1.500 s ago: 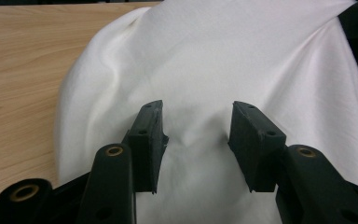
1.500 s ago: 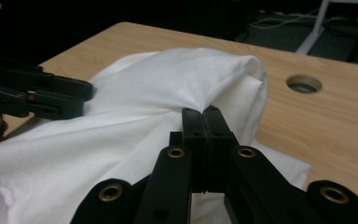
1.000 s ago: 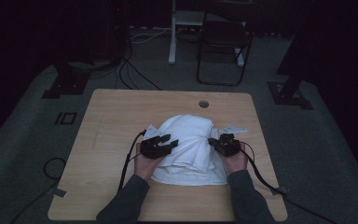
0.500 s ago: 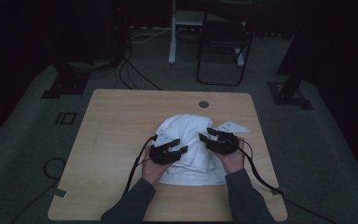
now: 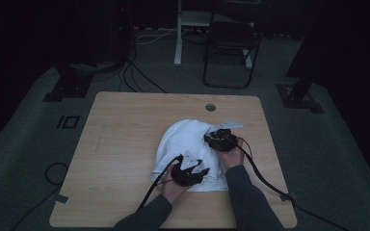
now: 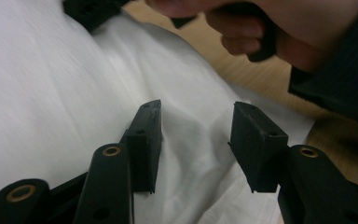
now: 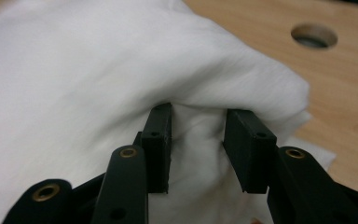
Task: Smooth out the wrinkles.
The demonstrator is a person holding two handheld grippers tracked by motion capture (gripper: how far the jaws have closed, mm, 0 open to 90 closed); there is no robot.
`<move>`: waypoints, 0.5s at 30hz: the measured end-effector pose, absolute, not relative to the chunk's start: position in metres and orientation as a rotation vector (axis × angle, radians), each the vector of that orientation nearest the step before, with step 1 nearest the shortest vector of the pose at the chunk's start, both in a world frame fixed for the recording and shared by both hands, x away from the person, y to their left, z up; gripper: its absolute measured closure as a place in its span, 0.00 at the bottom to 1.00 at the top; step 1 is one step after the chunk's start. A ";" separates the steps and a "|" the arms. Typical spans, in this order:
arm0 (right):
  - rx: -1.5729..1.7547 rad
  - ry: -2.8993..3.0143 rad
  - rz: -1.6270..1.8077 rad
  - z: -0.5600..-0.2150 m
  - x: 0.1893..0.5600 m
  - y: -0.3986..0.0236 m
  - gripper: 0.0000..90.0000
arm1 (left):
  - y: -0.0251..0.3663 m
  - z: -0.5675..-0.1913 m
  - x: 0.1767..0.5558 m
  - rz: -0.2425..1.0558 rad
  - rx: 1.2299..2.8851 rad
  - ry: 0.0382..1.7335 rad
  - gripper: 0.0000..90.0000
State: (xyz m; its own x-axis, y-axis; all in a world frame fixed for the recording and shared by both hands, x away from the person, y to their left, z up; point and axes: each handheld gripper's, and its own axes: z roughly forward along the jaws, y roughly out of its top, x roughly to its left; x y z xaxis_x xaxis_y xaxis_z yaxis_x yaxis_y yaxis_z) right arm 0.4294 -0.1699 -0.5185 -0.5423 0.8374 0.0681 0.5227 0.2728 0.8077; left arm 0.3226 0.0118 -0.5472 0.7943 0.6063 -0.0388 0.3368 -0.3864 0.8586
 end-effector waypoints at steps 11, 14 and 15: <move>1.296 2.234 1.129 -0.538 0.437 -0.177 0.63 | -0.006 -0.563 0.322 0.339 2.069 0.730 0.62; 1.297 2.229 1.132 -0.534 0.424 -0.184 0.58 | -0.005 -0.563 0.321 0.336 2.065 0.728 0.62; 1.291 2.229 1.130 -0.533 0.417 -0.186 0.57 | -0.005 -0.563 0.321 0.334 2.062 0.728 0.62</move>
State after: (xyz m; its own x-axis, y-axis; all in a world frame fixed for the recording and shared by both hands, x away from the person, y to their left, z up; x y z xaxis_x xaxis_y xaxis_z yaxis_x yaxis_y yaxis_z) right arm 0.4174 -0.1860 -0.5325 -0.5361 0.8378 0.1030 0.5784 0.2757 0.7678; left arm 0.3214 -0.0048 -0.5634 0.7905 0.6112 -0.0388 0.3691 -0.4249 0.8266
